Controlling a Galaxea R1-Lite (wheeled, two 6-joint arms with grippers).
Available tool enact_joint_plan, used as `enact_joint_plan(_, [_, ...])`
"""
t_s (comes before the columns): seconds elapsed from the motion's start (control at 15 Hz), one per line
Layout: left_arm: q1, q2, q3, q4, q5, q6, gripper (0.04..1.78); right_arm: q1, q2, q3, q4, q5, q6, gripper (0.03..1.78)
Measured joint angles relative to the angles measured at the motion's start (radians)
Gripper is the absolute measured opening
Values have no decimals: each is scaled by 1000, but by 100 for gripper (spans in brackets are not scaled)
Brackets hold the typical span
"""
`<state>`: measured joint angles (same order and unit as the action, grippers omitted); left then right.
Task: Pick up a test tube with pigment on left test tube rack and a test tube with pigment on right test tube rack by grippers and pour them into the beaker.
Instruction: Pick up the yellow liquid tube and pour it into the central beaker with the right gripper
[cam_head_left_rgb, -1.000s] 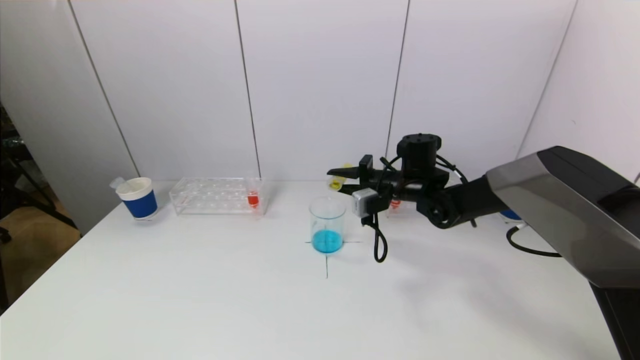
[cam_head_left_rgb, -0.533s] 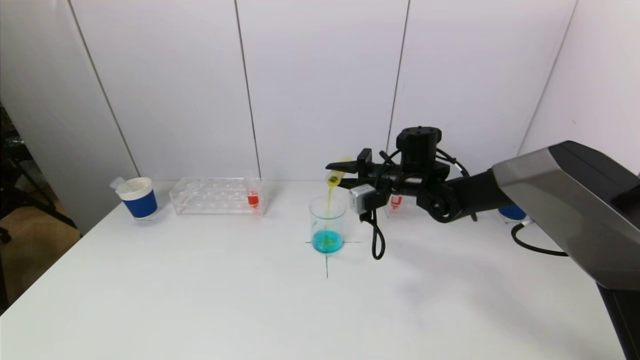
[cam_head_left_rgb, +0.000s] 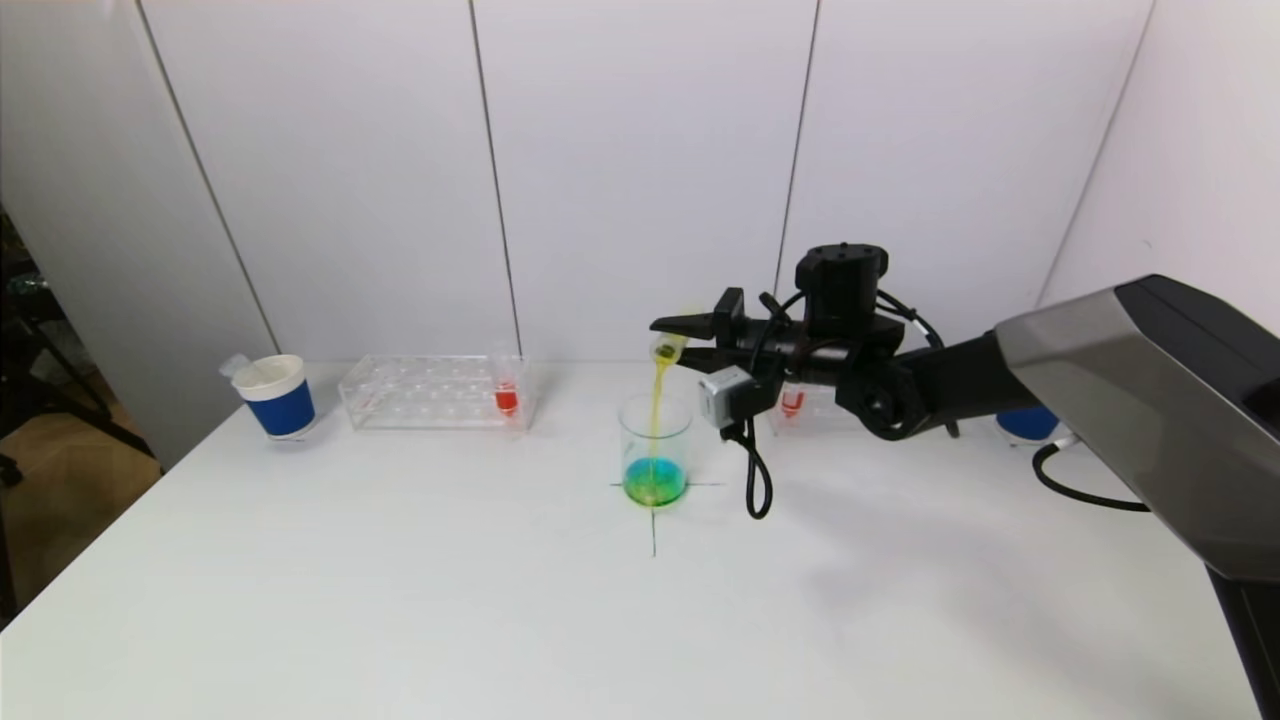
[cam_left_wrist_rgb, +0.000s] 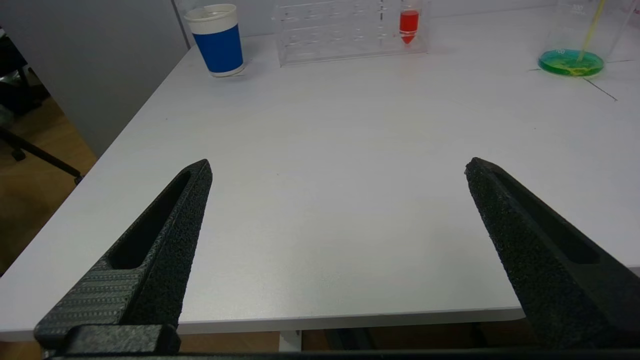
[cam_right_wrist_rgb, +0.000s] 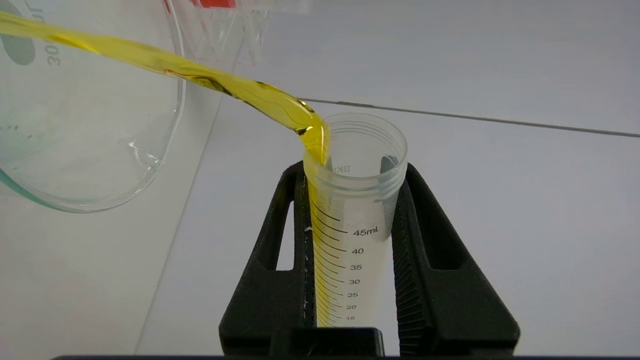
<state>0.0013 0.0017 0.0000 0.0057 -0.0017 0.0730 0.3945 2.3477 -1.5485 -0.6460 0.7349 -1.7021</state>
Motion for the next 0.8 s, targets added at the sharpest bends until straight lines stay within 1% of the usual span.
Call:
enact_joint_plan(0.4, [0, 0, 0, 0, 0, 0, 177, -3, -6, 0, -4, 0, -63, 50])
enact_joint_plan(0.6, [0, 0, 0, 0, 0, 0, 177, -2, -12, 0, 0, 0, -85, 50])
enact_joint_plan(0.8, [0, 0, 0, 0, 0, 0, 177, -2, -15, -1, 3, -7, -113, 50])
